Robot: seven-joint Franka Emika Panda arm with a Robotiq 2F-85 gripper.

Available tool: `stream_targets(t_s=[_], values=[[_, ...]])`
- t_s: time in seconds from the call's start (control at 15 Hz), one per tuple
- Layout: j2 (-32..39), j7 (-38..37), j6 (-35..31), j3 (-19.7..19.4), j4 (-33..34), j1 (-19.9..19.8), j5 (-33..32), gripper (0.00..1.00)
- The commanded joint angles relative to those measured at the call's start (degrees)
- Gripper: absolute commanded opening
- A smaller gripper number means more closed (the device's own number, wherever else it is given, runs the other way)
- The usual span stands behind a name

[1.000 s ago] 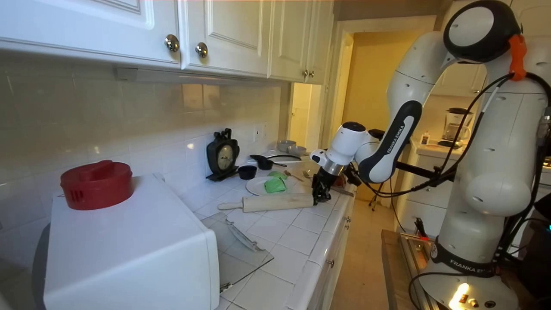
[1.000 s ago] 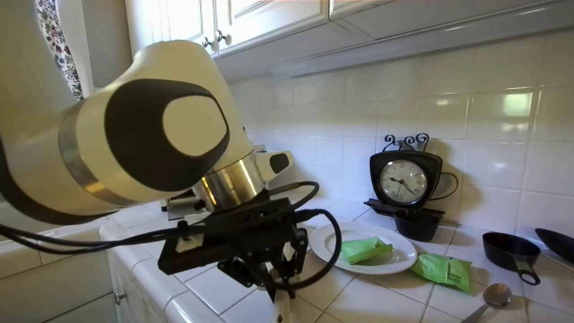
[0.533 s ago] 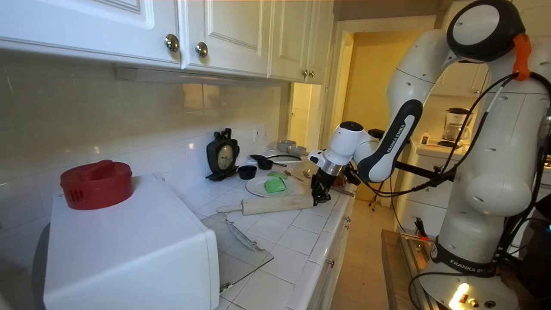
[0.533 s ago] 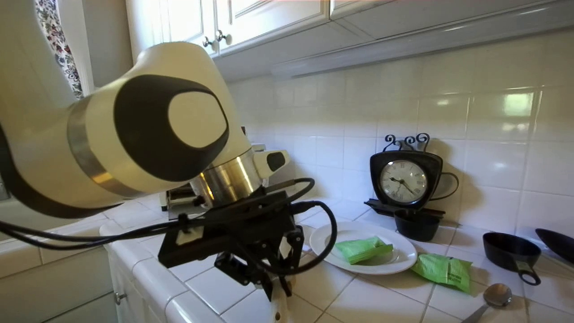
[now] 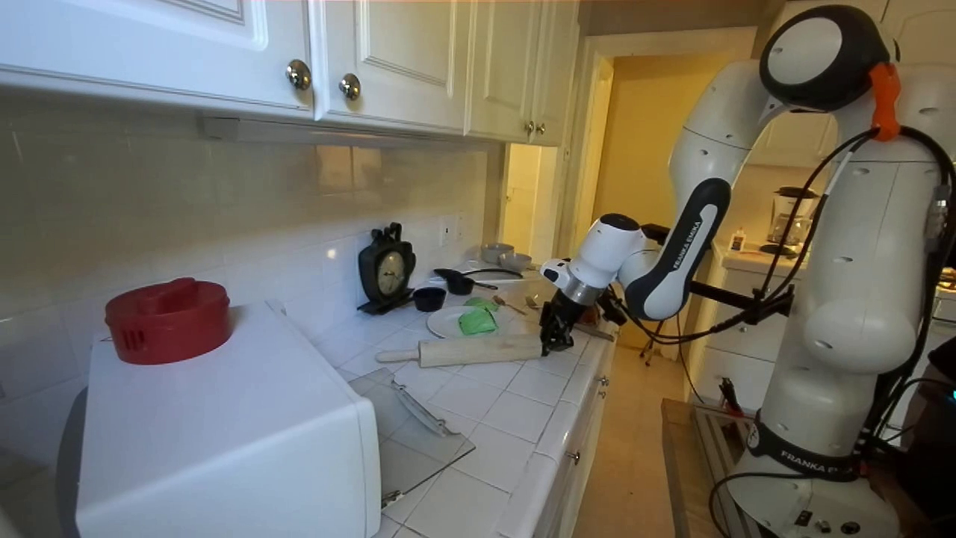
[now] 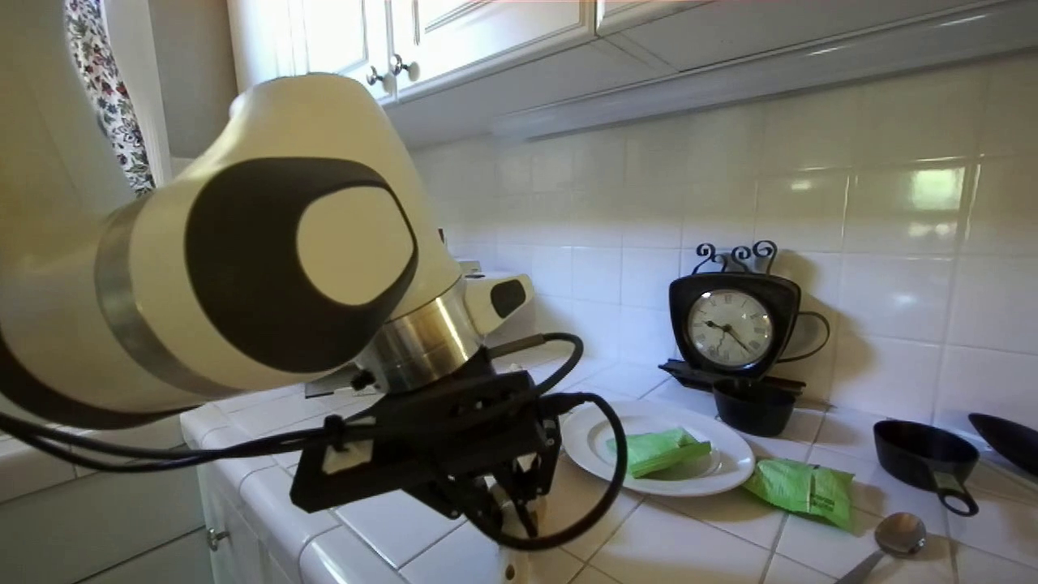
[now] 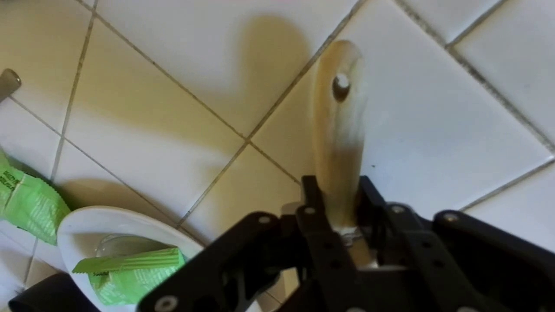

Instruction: Move the rolling pin to the right

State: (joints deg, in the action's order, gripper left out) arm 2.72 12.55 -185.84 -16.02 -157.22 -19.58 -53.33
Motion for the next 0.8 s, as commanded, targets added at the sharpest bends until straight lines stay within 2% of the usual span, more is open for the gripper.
stream_targets(t_s=[0.0, 0.13, 0.2, 0.27, 0.33, 0.67, 0.73], values=[[3.1, -4.3, -0.8, 0.5, 0.0, -1.9, -6.3, 0.06], [2.3, -6.5, 0.0, 0.4, -0.1, -2.2, -9.3, 0.06], [1.2, -6.9, 0.5, 0.3, -0.9, -2.3, -10.1, 0.19], [0.9, -7.7, 0.9, 0.3, -1.0, -2.4, -11.1, 0.37], [2.0, -9.5, 1.1, 0.5, 0.1, -2.4, -12.9, 0.51], [2.2, -13.1, 4.0, 0.9, -0.3, -3.5, -17.1, 0.84], [2.3, -14.0, 4.7, 1.1, -0.1, -3.6, -17.7, 0.87]])
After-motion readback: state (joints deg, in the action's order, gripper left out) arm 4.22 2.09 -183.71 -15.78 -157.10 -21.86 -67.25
